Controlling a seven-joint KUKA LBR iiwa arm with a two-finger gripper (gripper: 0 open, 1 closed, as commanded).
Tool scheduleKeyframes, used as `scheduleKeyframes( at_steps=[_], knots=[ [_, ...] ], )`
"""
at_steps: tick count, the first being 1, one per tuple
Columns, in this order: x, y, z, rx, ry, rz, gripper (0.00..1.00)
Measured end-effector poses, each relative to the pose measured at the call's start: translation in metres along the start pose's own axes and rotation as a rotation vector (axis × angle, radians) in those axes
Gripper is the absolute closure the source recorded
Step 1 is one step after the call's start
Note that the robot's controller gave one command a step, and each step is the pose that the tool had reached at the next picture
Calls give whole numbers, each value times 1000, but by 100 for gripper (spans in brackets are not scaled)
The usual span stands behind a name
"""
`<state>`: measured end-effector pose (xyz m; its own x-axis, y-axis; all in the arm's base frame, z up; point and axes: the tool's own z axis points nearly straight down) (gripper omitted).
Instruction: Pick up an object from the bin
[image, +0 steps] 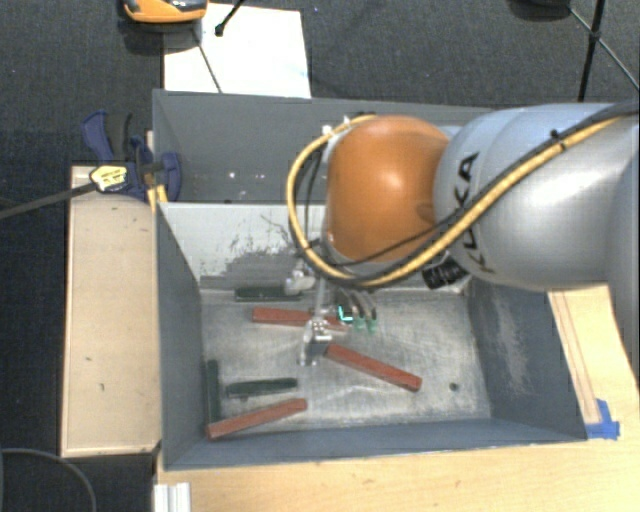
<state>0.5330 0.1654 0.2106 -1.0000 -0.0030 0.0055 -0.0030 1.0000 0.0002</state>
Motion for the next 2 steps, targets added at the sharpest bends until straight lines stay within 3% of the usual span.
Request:
scheduleKeyframes(
  at_steps=[1,2],
  knots=[
    [-2,-1,-4,-1,-8,4,0],
    [-11,-14,39,-4,-16,33,0]
  ],
)
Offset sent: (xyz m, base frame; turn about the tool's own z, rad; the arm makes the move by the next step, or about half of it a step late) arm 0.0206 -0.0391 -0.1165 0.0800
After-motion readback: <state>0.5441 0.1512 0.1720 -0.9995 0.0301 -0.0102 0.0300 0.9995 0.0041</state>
